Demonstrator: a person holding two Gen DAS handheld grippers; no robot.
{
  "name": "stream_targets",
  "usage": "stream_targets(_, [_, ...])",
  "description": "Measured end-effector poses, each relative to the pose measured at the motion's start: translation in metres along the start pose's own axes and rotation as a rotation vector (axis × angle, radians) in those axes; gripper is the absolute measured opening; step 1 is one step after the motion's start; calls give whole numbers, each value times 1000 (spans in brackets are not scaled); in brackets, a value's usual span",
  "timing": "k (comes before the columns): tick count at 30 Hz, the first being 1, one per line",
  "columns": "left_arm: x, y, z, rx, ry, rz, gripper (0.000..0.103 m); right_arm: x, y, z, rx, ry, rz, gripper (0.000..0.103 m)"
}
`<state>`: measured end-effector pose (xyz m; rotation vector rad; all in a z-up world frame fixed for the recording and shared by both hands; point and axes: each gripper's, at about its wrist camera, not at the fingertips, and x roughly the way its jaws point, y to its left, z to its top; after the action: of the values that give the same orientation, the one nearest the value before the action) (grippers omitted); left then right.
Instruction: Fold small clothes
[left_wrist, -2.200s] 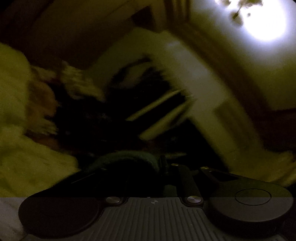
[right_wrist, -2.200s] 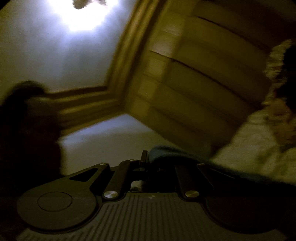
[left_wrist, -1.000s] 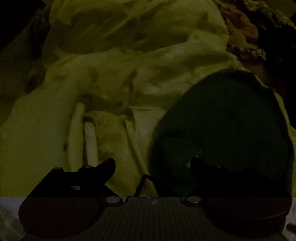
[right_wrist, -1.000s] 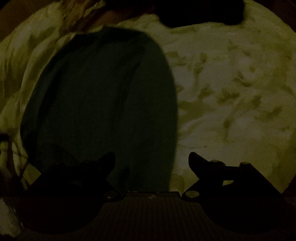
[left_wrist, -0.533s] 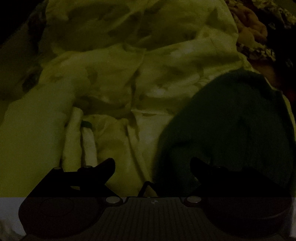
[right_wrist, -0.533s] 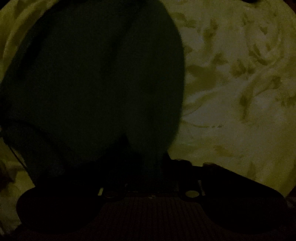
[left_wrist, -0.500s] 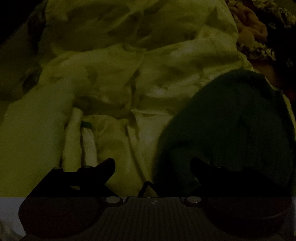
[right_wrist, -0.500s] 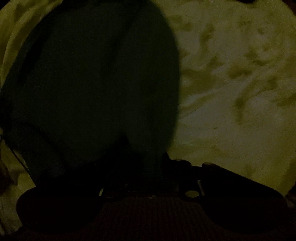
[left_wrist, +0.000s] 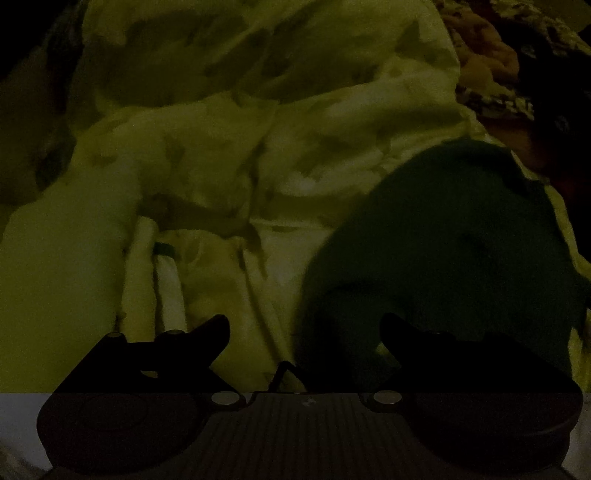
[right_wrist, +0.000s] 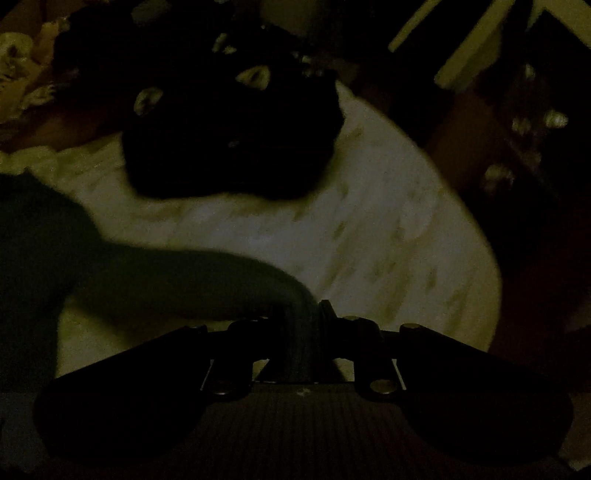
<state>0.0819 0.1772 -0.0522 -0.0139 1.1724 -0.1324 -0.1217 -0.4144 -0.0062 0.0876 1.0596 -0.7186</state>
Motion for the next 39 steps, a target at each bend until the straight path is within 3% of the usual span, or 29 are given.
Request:
stream_targets(6, [-5, 6, -2, 2, 4, 13, 103, 32, 22, 21, -144, -34, -211, 24])
stream_targets(8, [-2, 8, -1, -2, 15, 16, 103, 42, 33, 17, -213, -8, -276, 59])
stream_targets(10, [2, 9, 2, -4, 19, 17, 103, 45, 42, 6, -251, -11, -286, 73])
stream_targets(13, [10, 10, 9, -13, 19, 10, 103, 38, 50, -19, -219, -15, -218, 76])
stream_targets(15, [20, 11, 15, -29, 32, 0, 103, 28, 52, -39, -76, 47, -145, 77])
stream_targets(18, [38, 12, 27, -62, 55, -23, 103, 1, 54, -81, 157, 107, 88, 77])
stream_targets(20, [48, 11, 32, -68, 67, -27, 103, -24, 56, -109, 252, 91, 163, 81])
stream_targets(26, [85, -2, 36, -35, 121, -48, 103, -81, 43, -151, 416, 93, 172, 85])
stream_targets(32, [105, -19, 24, 10, 136, -20, 103, -111, 20, -146, 501, 48, 164, 88])
stream_targets(34, [98, -22, 21, 36, 107, -8, 101, -117, 20, -145, 506, 28, 160, 88])
stream_targets(36, [82, -17, 23, 15, 55, 3, 75, -120, 20, -145, 517, 18, 168, 88])
stream_targets(39, [55, 9, 36, -122, -28, -74, 62, -121, 22, -145, 532, 12, 184, 88])
